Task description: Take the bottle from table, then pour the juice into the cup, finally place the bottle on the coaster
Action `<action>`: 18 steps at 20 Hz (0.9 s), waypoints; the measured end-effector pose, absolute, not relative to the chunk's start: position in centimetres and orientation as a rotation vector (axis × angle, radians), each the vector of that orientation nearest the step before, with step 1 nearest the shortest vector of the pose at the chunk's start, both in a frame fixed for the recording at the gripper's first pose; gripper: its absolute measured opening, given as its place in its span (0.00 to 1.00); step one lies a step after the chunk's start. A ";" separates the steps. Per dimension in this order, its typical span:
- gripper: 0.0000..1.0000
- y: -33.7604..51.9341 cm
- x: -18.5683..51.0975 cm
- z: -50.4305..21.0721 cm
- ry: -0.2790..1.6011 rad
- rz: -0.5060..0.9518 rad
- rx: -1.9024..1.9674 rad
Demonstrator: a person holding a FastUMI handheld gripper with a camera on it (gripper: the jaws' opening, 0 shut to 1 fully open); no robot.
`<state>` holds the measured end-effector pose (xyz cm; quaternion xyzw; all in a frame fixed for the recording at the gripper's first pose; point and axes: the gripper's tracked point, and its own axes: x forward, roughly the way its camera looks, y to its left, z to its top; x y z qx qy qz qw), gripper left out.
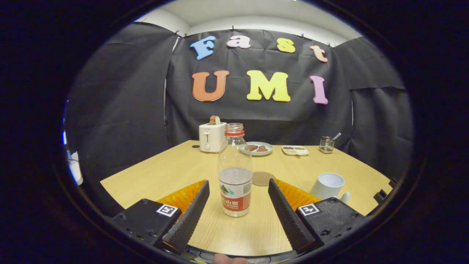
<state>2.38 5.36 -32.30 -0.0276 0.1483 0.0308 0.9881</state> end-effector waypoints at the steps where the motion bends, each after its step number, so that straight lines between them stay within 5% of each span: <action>1: 1.00 5.3 3.0 -33.1 0.303 0.063 -0.045; 18: 0.95 6.2 8.6 -37.2 0.279 0.139 -0.193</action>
